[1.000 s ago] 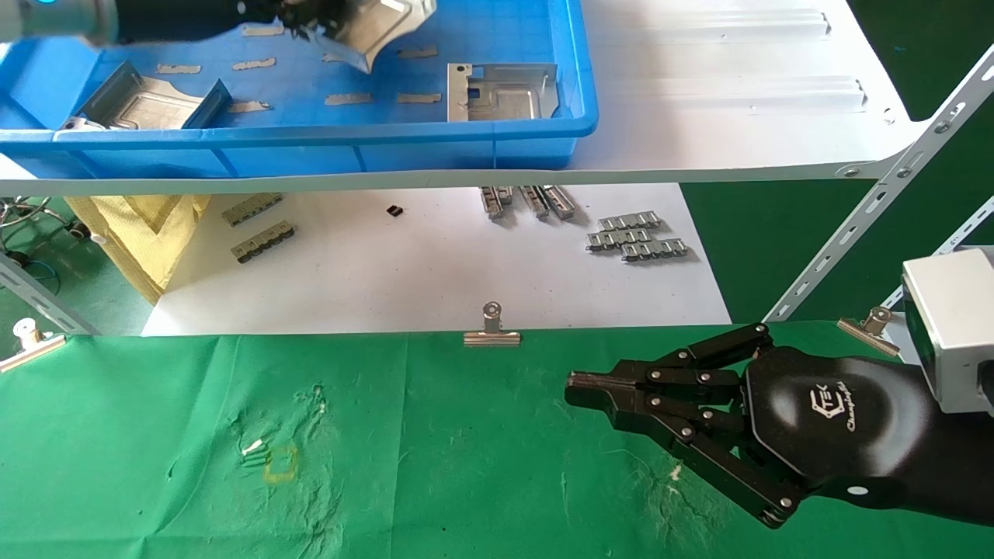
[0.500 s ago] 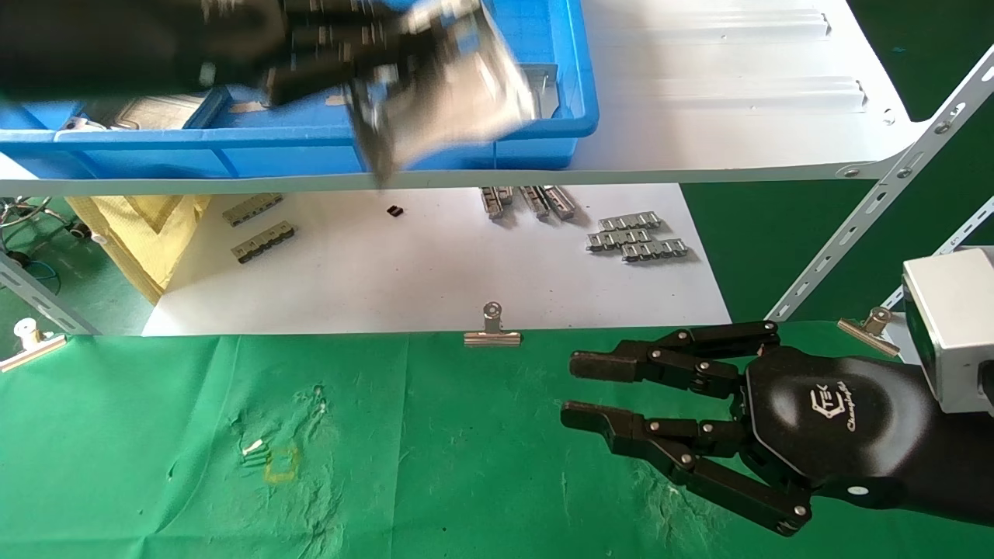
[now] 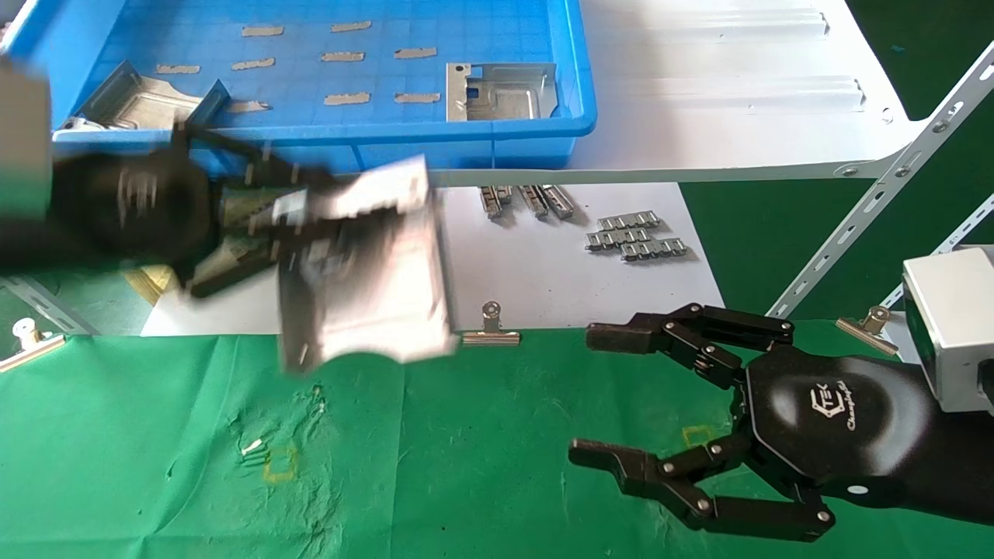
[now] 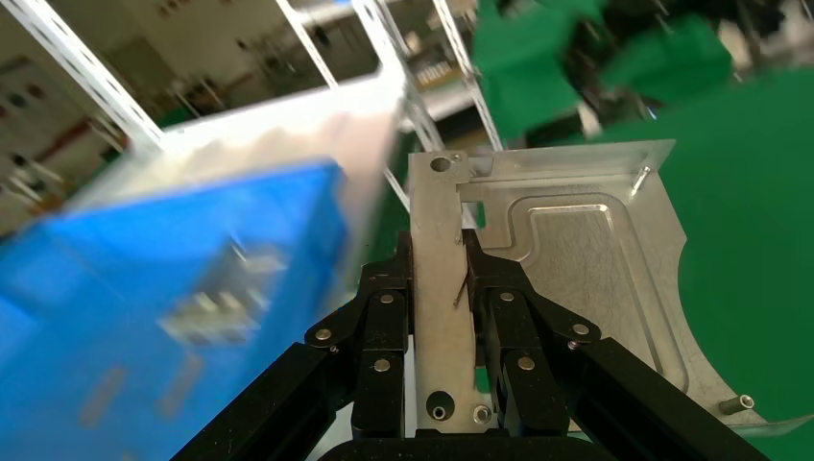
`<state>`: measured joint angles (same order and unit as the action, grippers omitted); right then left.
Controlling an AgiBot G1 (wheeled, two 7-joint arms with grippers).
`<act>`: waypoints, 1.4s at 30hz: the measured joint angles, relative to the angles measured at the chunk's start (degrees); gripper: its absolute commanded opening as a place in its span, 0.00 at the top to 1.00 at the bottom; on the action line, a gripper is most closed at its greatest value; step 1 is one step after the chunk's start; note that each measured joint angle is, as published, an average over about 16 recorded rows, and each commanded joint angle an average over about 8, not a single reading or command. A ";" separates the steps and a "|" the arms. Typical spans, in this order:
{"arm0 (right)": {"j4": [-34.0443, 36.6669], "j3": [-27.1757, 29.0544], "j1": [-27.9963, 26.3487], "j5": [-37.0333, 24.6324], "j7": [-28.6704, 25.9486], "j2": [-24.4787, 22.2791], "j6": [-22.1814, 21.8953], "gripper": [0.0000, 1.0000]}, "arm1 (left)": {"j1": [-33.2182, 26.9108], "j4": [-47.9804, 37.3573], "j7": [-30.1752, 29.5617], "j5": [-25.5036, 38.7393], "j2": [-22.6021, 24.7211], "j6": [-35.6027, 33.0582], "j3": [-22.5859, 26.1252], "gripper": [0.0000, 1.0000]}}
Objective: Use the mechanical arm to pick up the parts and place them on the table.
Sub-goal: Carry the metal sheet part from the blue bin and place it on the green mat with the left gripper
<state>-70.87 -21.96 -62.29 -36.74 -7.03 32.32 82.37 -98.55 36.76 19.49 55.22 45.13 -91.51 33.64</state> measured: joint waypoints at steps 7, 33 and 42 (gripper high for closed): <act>0.00 0.00 0.00 0.00 0.00 0.00 0.00 0.00 | 3.26 2.86 5.43 1.83 -4.58 0.52 6.55 1.00; 0.00 0.00 0.00 0.00 0.00 0.00 0.00 0.00 | 0.17 -11.66 19.51 11.63 -0.69 0.70 22.91 0.97; 0.00 0.00 0.00 0.00 0.00 0.00 0.00 0.00 | 0.92 -16.56 21.48 9.68 0.68 0.83 25.55 1.00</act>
<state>-70.87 -21.96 -62.29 -36.74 -7.03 32.32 82.37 -97.63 20.20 40.97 64.90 45.82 -90.68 59.19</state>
